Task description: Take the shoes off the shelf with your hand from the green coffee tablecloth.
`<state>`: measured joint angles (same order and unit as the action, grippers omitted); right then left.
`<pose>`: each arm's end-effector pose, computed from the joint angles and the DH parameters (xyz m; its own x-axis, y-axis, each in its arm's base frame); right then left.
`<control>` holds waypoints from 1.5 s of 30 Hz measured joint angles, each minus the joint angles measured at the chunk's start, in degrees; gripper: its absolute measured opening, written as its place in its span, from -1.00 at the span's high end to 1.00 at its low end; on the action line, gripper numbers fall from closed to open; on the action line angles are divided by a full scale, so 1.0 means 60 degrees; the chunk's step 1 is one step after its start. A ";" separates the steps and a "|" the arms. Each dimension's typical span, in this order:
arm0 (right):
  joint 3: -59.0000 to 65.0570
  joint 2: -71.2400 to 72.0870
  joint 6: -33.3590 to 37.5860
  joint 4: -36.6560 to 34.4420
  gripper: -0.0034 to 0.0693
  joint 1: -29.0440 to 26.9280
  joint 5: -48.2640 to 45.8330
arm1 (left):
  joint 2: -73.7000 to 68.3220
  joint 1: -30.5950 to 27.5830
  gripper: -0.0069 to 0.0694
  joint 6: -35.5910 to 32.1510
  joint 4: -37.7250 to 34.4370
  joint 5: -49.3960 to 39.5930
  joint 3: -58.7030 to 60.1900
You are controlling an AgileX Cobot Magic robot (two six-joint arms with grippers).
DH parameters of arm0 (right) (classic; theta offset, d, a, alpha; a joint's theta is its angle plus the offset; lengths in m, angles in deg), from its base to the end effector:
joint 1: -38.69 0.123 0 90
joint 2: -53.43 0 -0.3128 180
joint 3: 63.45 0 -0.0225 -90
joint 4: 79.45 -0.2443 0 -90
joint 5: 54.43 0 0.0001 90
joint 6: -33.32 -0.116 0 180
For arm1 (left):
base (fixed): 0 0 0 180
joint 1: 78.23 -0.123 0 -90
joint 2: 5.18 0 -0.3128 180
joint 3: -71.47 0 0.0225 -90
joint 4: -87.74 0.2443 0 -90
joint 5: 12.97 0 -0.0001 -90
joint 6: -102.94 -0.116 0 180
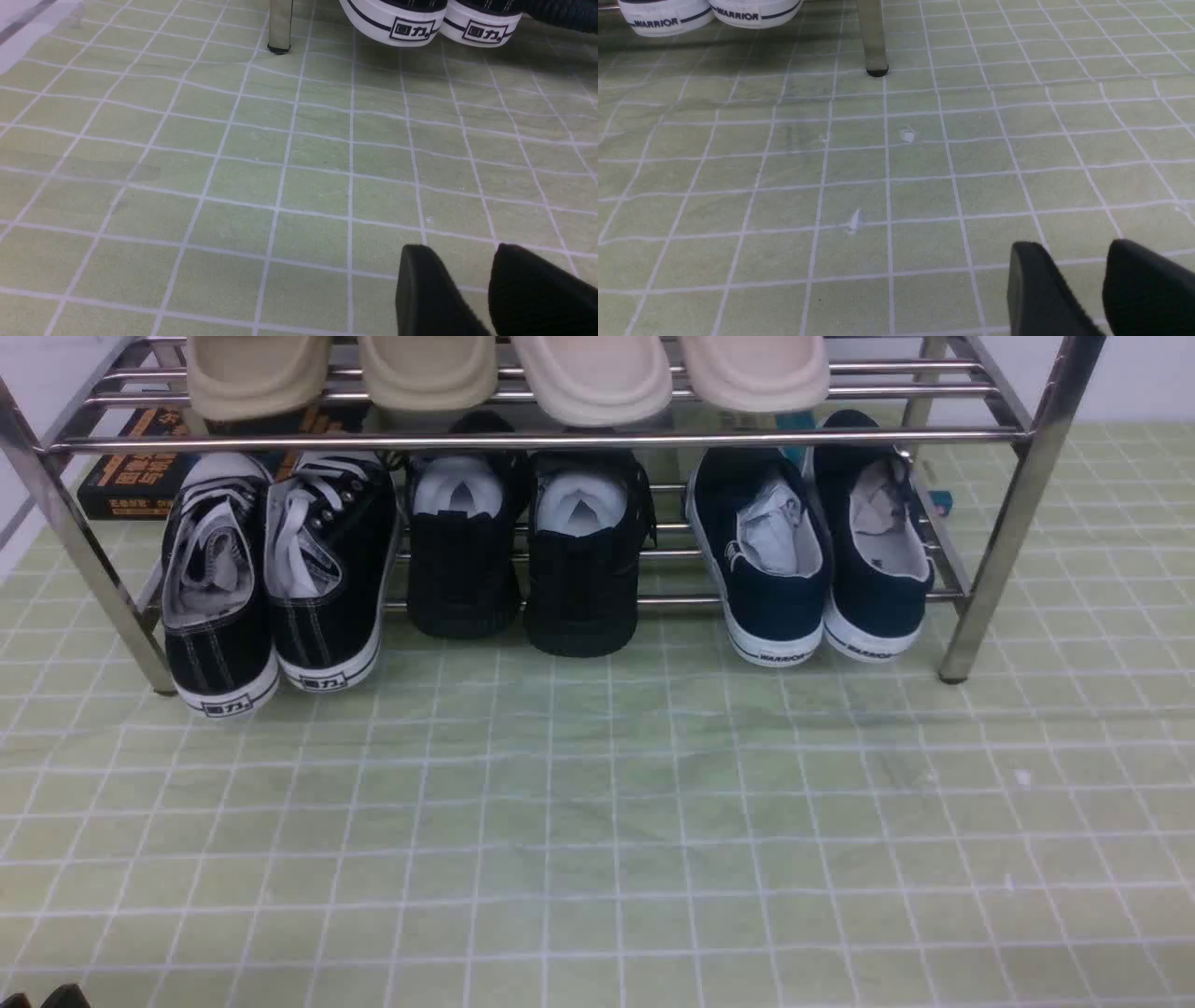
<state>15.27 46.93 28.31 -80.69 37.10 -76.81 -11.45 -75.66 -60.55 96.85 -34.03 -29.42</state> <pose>0.0413 -0.0002 0.1660 -0.2983 0.1156 -0.9475 0.0522 0.9931 0.1047 0.0422 0.0047 0.1669 -0.2746 -0.1268 -0.9532 -0.0485 0.9918 -0.1179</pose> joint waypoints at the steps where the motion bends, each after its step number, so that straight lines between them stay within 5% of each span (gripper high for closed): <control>1: 0.0000 0.0000 0.0000 0.0000 0.25 0.0000 0.0000 | 0.0000 0.0000 0.19 0.0000 0.0000 0.0000 0.0000; 34: 0.0000 0.0000 -0.0012 -0.0038 0.25 0.0000 0.0000 | 0.0000 0.0000 0.19 0.0000 0.0000 0.0000 0.0000; 45: 0.0089 0.0000 -0.2132 -0.4883 0.25 0.0000 0.0270 | 0.0000 0.0000 0.19 0.0000 0.0000 0.0000 0.0000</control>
<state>15.80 46.93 15.52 -109.99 37.10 -75.19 -11.45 -75.66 -60.55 96.85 -34.03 -29.42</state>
